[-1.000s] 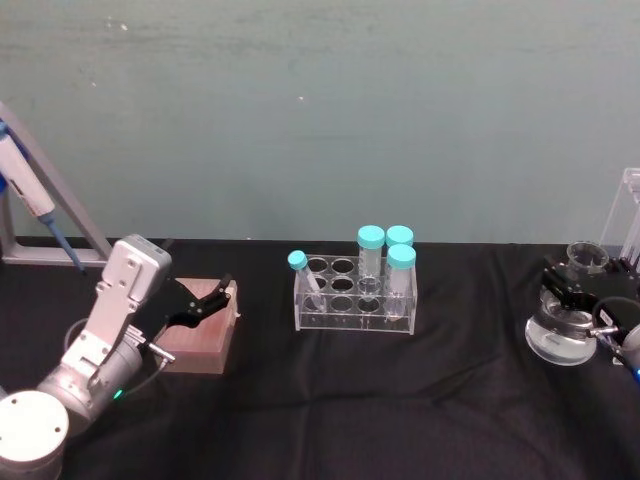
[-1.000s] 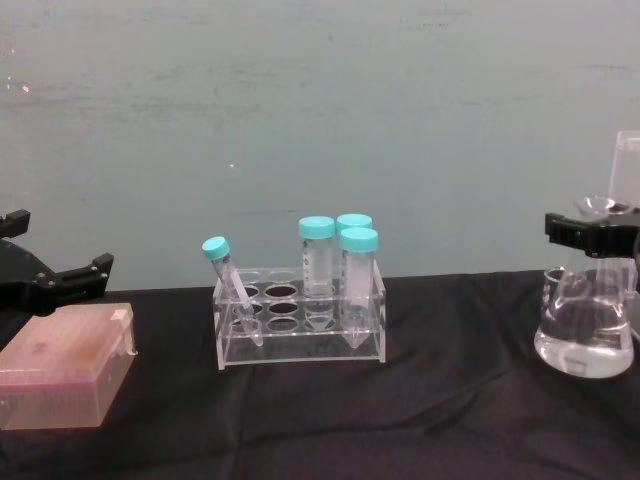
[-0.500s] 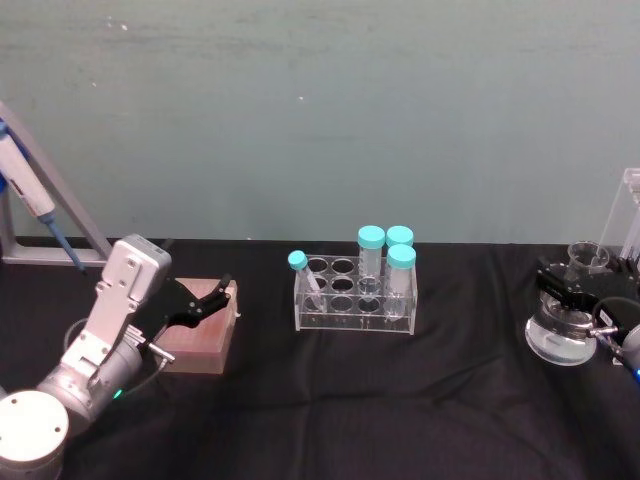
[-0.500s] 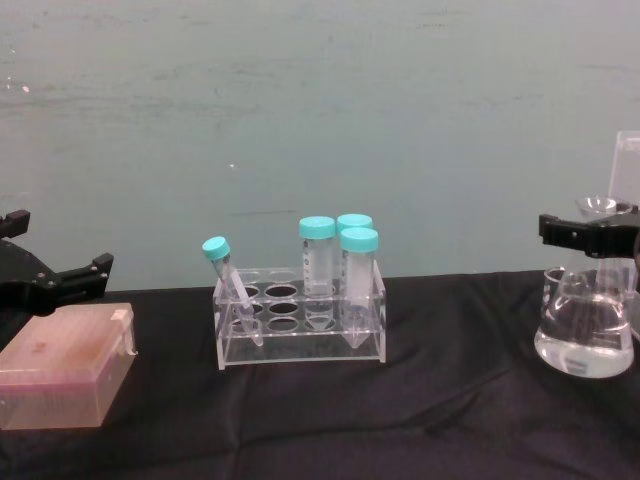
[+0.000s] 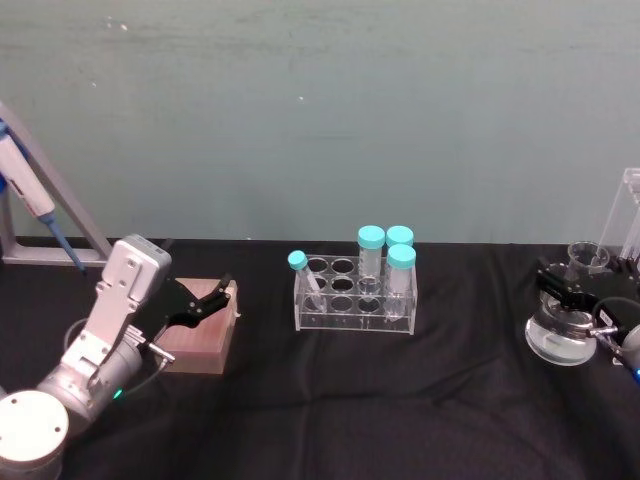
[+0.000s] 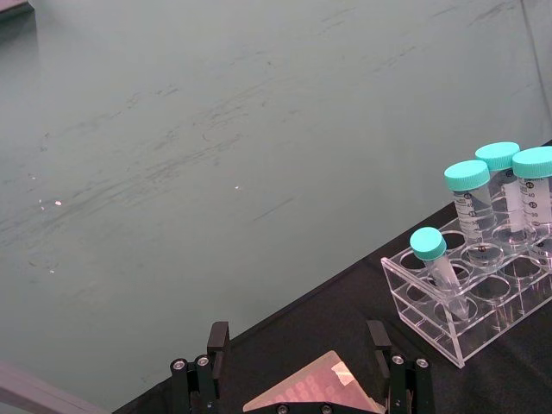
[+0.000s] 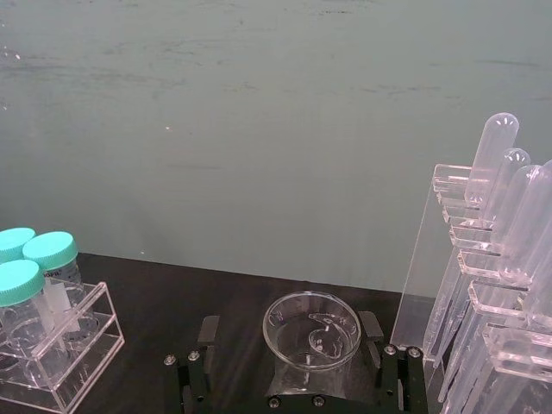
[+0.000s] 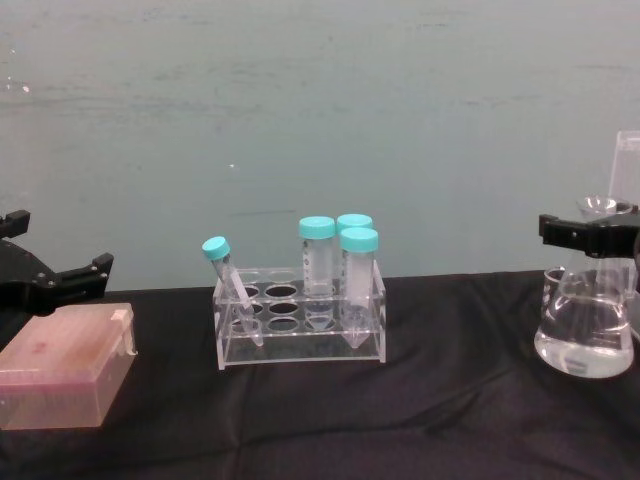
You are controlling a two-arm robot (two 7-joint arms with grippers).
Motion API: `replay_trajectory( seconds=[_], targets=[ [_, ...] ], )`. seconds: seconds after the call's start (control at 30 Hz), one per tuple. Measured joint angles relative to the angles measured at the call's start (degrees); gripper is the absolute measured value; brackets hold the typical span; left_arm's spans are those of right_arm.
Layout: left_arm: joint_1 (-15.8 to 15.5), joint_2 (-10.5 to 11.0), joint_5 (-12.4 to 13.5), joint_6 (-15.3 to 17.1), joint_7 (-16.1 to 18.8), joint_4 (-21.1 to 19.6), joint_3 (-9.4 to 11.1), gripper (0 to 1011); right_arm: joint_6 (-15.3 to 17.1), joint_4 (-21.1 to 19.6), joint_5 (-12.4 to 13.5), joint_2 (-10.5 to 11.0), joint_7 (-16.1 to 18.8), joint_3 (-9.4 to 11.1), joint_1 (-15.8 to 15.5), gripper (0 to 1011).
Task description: Place the experimental apparatus aside using one hand.
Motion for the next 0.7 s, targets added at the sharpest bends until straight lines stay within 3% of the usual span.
replay_trajectory(
  seconds=[0.27, 0.7],
  targets=[
    [0.0, 0.0, 0.0, 0.0, 0.0, 0.0, 0.0, 1000, -0.6, 0.1, -1.5, -0.5, -1.0, 0.3, 0.0, 1000],
    [0.0, 0.0, 0.0, 0.0, 0.0, 0.0, 0.0, 1000, -4.7, -0.6, -4.0, -0.4, -0.3, 0.5, -0.6, 1000]
  ],
)
